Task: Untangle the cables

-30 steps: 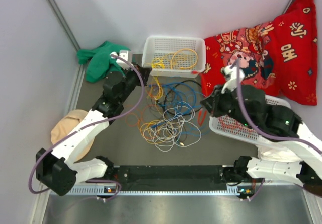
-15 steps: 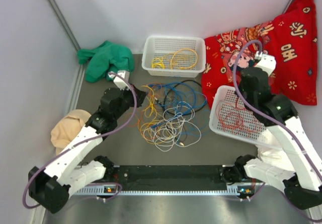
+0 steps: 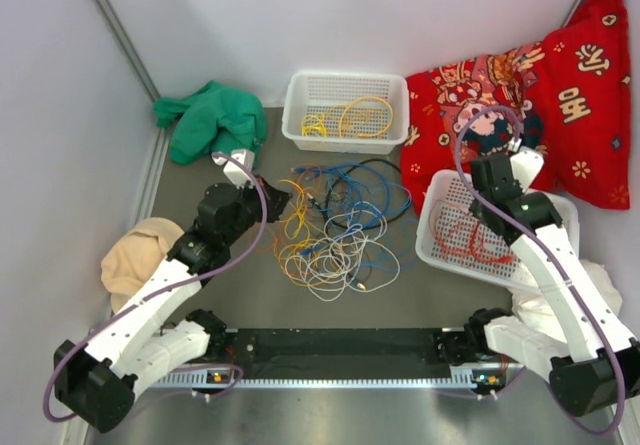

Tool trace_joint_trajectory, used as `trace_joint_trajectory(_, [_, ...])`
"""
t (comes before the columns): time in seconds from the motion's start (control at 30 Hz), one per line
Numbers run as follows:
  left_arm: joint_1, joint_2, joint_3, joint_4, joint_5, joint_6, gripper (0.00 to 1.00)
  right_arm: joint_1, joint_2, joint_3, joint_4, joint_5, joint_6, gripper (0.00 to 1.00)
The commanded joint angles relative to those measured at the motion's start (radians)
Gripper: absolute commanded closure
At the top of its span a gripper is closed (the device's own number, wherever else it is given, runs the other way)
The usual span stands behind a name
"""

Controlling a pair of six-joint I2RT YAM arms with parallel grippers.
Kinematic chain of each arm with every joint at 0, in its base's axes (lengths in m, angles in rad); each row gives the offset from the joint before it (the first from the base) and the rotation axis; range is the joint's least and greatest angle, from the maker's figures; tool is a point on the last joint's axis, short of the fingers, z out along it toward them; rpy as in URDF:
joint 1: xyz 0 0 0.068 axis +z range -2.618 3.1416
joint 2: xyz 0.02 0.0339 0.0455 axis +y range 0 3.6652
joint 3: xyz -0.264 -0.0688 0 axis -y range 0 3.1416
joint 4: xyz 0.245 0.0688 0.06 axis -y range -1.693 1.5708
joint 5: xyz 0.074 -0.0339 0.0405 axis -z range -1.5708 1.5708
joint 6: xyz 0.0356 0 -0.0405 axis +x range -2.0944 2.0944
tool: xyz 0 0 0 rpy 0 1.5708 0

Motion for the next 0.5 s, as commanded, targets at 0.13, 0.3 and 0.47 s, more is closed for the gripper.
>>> trace_joint_trajectory(0.13, [0.002, -0.024, -0.02, 0.027, 0.003, -0.02, 1.0, -0.007, -0.111, -0.115, -0.01, -0.116, 0.08, 0.97])
trace_joint_trajectory(0.3, [0.002, 0.007, -0.003, 0.034, 0.008, -0.026, 1.0, -0.005, -0.214, -0.146, 0.034, -0.104, 0.063, 0.46])
trace_joint_trajectory(0.47, [0.002, 0.039, 0.05, 0.025, -0.003, -0.023, 1.0, -0.007, -0.283, -0.016, 0.063, -0.082, 0.005, 0.13])
